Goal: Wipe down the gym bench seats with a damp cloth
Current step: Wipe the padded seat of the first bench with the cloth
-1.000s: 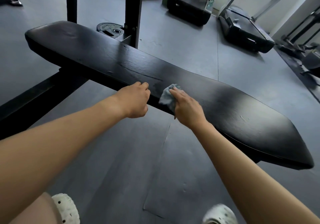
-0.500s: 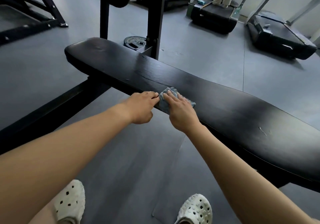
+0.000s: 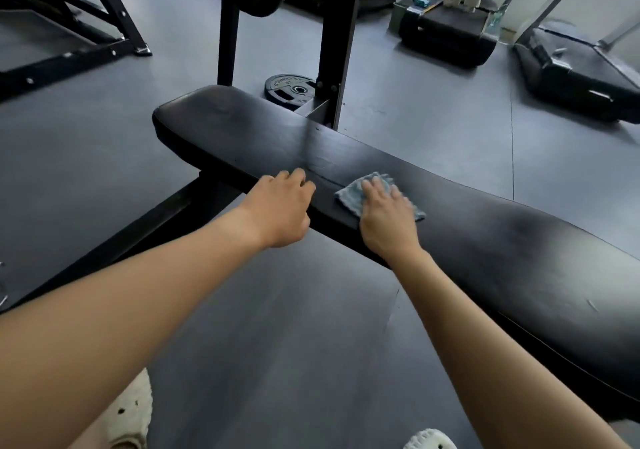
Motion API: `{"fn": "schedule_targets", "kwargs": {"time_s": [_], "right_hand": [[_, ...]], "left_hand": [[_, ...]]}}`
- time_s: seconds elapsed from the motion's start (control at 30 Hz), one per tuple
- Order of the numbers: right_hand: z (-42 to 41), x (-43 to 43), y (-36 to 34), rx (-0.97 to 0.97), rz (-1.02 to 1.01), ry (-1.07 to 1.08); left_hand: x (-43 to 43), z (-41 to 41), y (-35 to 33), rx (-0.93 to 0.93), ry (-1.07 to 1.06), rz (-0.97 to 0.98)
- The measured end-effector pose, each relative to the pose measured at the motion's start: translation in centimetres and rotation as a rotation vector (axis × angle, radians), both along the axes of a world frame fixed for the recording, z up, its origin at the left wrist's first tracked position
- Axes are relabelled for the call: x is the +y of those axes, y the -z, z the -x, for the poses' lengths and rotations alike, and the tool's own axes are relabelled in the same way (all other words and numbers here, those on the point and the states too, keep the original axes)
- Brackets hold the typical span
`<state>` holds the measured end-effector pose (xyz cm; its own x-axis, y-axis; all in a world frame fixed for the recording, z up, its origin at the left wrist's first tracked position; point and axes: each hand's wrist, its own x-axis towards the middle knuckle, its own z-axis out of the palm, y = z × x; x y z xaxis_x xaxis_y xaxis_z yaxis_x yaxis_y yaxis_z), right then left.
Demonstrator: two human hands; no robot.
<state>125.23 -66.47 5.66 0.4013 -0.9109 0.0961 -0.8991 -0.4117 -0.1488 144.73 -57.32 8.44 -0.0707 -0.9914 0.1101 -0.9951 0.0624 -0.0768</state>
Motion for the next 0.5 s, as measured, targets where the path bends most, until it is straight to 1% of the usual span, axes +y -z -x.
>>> {"fn": "schedule_targets", "kwargs": {"time_s": [0.1,0.2,0.27,0.33,0.43,0.5], "right_hand": [[-1.1,1.7,0.0,0.025,-0.007,-0.188],[0.0,2.2,-0.2,-0.022,-0.03,-0.352],[0.9,1.6,-0.4,-0.065,-0.036,-0.376],[1.9,0.7,-0.5,-0.095,-0.035,-0.263],[3.5,-0.5,-0.6,-0.111,-0.008,0.022],[3.9,-1.1,-0.5,-0.099,-0.001,0.146]], "left_hand": [[0.1,-1.6,1.0,-0.018,0.045,0.006],[-0.4,-2.1,0.9,-0.02,0.108,0.031],[-0.7,-2.1,0.8,0.0,0.119,0.045],[-0.8,-1.9,0.8,0.008,0.124,0.048],[-0.7,-1.6,1.0,-0.017,0.133,0.062],[-0.6,-1.6,1.1,-0.024,0.141,0.072]]}}
